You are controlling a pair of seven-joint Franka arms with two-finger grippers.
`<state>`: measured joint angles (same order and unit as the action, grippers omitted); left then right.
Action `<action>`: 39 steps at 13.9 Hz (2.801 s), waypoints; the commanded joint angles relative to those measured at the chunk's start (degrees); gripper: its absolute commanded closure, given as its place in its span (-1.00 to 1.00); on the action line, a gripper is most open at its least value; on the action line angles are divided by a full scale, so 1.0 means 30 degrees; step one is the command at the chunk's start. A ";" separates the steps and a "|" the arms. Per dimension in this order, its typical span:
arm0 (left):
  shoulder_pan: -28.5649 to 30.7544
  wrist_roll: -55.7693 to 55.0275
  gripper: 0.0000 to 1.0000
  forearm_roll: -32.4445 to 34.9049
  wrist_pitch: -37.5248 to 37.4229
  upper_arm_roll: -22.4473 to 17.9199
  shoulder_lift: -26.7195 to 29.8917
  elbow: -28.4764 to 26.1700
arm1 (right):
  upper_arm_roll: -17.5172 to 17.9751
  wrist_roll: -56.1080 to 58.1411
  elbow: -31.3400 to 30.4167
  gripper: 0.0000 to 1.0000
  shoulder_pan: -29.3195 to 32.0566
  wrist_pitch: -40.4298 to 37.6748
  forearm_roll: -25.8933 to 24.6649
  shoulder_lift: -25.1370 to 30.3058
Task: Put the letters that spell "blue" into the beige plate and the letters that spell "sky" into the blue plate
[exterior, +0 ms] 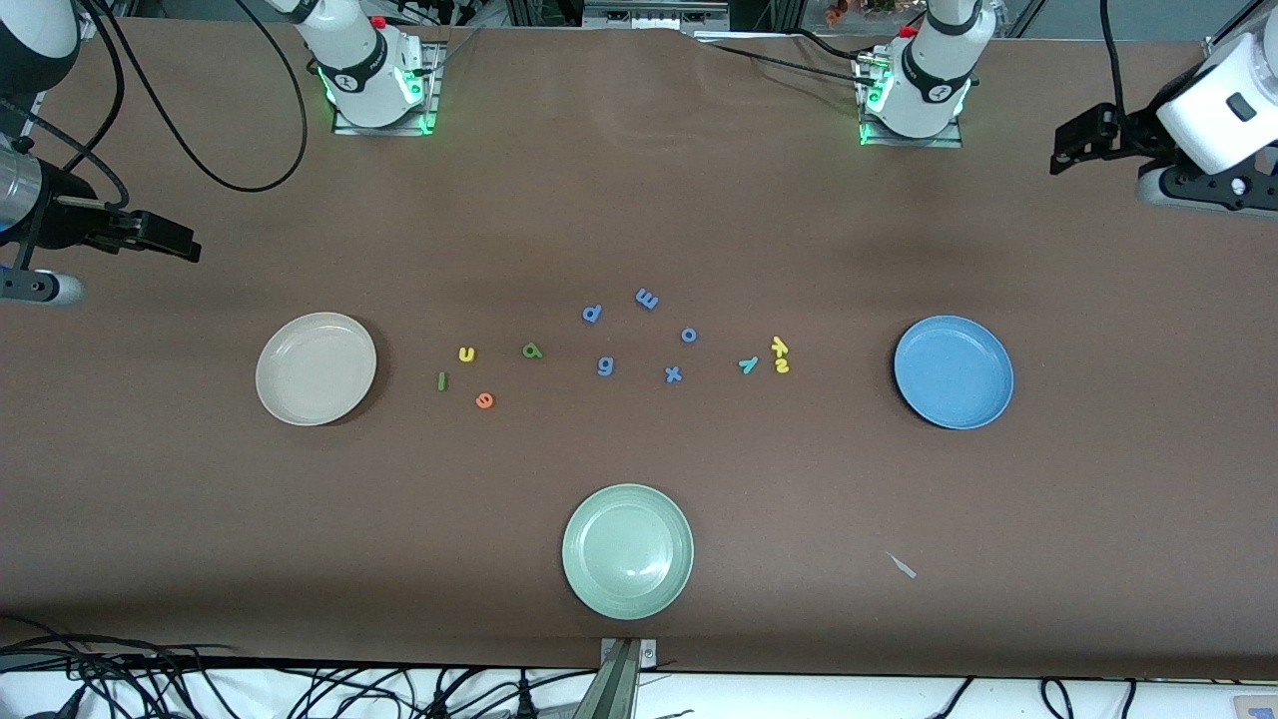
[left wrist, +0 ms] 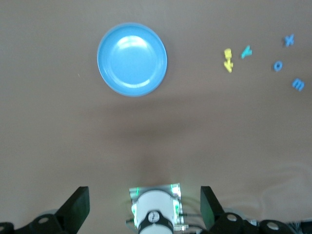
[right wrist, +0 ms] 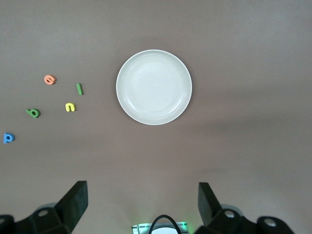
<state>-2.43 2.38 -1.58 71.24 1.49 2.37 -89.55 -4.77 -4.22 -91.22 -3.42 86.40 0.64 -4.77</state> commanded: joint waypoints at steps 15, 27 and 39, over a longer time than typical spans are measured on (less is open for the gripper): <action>0.0105 -0.0119 -1.00 -0.0031 0.1468 -0.0175 -0.1141 0.1430 | -0.0020 0.0030 0.0437 -1.00 -0.0032 -0.0323 0.0019 -0.0021; 0.0252 -0.0238 -1.00 0.1730 0.3499 -0.0087 -0.1375 0.1314 | -0.0020 0.0148 0.0437 -1.00 -0.0032 -0.0323 0.0049 -0.0021; 0.1071 -0.0003 -1.00 0.0207 0.3347 0.0234 0.1023 -0.1610 | -0.0050 0.0235 0.0437 -1.00 -0.0032 -0.0323 0.0078 -0.0021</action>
<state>-0.95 2.24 1.14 79.14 1.60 0.71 -88.67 -4.78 -4.18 -90.90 -3.42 86.35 0.64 -4.77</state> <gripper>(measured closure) 0.000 0.000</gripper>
